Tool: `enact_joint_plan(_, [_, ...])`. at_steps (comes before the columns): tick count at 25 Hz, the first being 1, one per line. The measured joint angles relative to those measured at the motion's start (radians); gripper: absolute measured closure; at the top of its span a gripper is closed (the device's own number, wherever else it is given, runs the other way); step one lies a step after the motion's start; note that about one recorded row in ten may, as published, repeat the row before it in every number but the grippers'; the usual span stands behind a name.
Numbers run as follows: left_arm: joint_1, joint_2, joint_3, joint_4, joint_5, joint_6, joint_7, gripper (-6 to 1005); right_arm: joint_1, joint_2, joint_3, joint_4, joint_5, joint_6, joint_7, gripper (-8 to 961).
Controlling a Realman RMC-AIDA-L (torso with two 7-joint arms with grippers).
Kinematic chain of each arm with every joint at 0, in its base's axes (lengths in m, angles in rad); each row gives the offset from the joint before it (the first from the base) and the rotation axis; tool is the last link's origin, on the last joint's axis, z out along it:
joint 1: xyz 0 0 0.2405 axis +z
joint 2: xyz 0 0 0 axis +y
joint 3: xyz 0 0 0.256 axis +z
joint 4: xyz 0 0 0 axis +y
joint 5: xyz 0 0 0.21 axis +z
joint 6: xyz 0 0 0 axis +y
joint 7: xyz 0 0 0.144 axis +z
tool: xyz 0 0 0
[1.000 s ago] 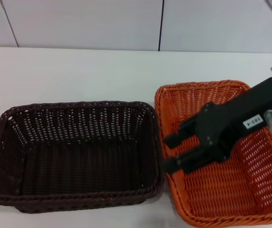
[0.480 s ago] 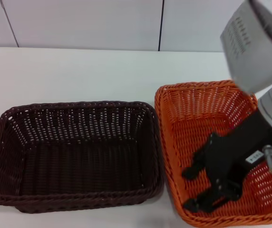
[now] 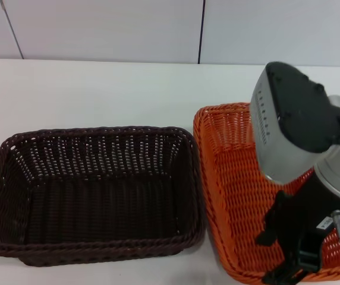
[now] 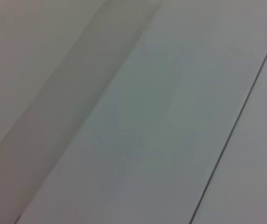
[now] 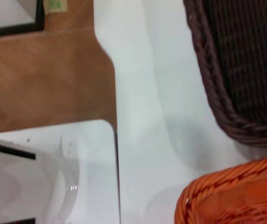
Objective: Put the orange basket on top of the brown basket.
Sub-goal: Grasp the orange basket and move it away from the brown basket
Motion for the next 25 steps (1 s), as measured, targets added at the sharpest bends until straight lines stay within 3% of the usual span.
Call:
enact_joint_plan(16, [0.008, -0.005, 0.000, 0.000, -0.008, -0.008, -0.001, 169, 0.044, 0.010, -0.090, -0.141, -0.007, -0.007, -0.021, 369])
enact_joint_plan(20, [0.008, -0.005, 0.000, 0.000, -0.009, -0.010, 0.000, 169, 0.059, 0.020, -0.092, -0.199, -0.014, -0.010, -0.039, 369])
enact_joint_plan(22, [0.009, -0.005, 0.000, 0.000, -0.009, -0.010, 0.000, 169, 0.067, 0.027, -0.091, -0.230, -0.022, -0.012, -0.054, 427])
enact_joint_plan(25, [0.012, -0.006, 0.000, 0.000, -0.010, -0.011, 0.000, 169, 0.075, 0.050, -0.090, -0.274, -0.055, -0.012, -0.080, 441])
